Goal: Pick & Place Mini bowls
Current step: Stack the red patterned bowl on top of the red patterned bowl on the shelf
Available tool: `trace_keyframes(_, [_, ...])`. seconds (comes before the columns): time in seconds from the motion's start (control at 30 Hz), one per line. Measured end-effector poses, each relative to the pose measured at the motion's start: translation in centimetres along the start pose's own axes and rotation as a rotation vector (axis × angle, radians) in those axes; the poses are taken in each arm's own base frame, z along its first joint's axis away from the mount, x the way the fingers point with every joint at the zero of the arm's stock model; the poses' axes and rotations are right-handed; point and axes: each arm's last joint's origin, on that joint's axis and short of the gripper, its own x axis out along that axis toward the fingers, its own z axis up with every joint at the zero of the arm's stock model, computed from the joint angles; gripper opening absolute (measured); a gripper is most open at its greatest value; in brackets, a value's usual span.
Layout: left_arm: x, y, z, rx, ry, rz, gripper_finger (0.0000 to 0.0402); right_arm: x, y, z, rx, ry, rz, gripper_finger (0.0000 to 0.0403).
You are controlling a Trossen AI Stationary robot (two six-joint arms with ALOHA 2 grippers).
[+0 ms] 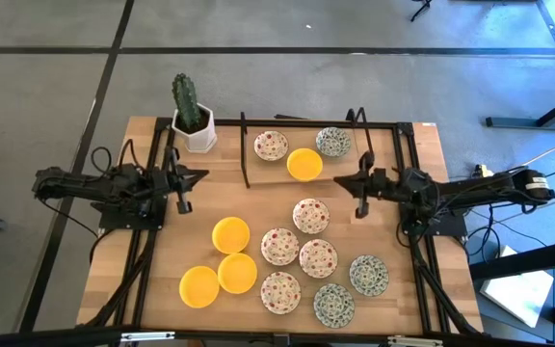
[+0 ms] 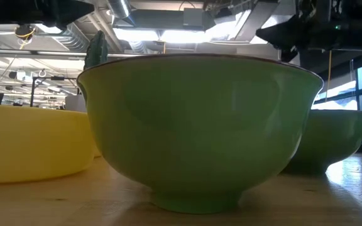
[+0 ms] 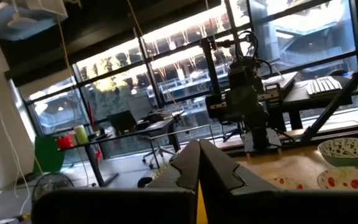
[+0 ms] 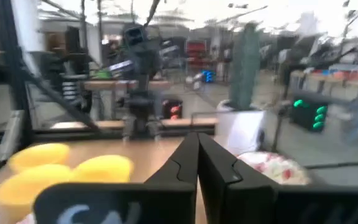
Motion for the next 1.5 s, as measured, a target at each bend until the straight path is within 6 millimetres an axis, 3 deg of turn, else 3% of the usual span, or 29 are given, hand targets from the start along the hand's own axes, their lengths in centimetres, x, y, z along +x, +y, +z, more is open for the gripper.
trace_keyframes(0.23, [0.0, 0.0, -0.1, 0.093, 0.012, 0.020, 0.0002, 0.1, -0.3, 1.0, 0.012, -0.110, -0.094, 0.0007])
trace_keyframes(0.43, [0.0, -0.4, -1.2, 0.000, 0.118, -0.023, 0.0008, 0.1, -0.6, 1.5, 0.121, -0.146, -0.187, 0.0007])
trace_keyframes(0.6, [0.0, -0.9, -2.3, -0.003, 0.226, -0.078, 0.0010, 2.5, -0.2, 3.2, 0.114, 0.121, -0.143, 0.0004])
trace_keyframes(0.8, [0.1, -0.7, -1.7, -0.040, 0.169, -0.060, 0.0004, 5.3, 0.1, 7.7, 0.059, 0.424, -0.118, 0.0022])
trace_keyframes(1.0, [0.2, -0.5, -1.0, -0.123, 0.099, -0.036, 0.0003, 8.0, 1.0, 9.1, 0.063, 0.614, 0.000, 0.0057])
trace_keyframes(1.27, [0.2, -0.5, -1.3, -0.089, 0.134, -0.031, 0.0007, 12.6, 1.7, 9.1, 0.010, 0.655, 0.000, 0.0092])
trace_keyframes(1.5, [0.2, -0.5, -1.3, -0.065, 0.127, -0.018, 0.0006, 16.5, 3.0, 6.1, -0.043, 0.754, 0.066, 0.0113])
